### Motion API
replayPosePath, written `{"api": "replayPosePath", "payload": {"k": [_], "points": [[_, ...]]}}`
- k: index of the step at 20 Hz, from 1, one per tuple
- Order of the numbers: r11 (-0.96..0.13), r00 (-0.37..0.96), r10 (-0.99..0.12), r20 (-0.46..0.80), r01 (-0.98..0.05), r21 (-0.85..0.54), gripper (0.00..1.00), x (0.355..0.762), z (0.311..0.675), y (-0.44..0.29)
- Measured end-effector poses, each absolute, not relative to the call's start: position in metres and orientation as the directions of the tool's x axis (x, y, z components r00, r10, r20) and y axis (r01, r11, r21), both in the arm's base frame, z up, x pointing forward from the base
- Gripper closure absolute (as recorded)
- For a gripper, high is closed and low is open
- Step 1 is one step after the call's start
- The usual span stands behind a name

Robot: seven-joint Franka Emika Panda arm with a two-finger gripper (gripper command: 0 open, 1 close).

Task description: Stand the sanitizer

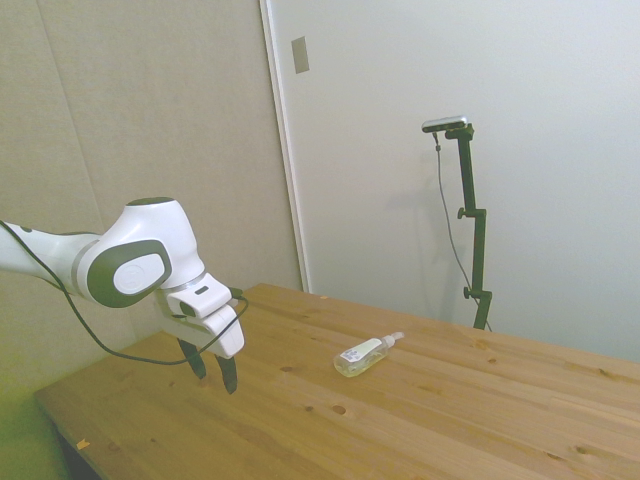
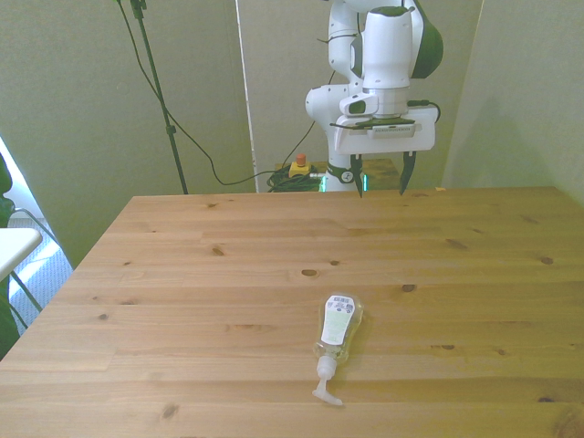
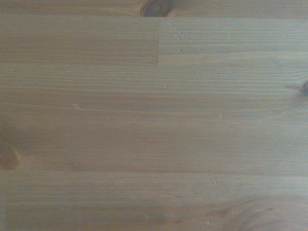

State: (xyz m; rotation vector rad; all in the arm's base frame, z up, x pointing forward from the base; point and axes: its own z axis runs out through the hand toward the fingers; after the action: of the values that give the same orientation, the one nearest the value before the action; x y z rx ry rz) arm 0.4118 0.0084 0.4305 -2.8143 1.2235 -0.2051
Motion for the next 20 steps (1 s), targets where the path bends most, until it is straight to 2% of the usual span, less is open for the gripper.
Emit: {"api": "replayPosePath", "payload": {"k": [3, 6, 19, 20], "points": [[-0.679, 0.672, -0.734, 0.094, -0.727, -0.104, 0.0, 0.414, 0.429, 0.008], [-0.662, 0.652, -0.749, 0.122, -0.743, -0.096, 0.0, 0.435, 0.442, 0.0], [-0.53, 0.502, -0.841, 0.202, -0.84, -0.117, 0.0, 0.559, 0.471, -0.085], [-0.518, 0.489, -0.848, 0.206, -0.848, -0.117, 0.0, 0.584, 0.473, -0.077]]}}
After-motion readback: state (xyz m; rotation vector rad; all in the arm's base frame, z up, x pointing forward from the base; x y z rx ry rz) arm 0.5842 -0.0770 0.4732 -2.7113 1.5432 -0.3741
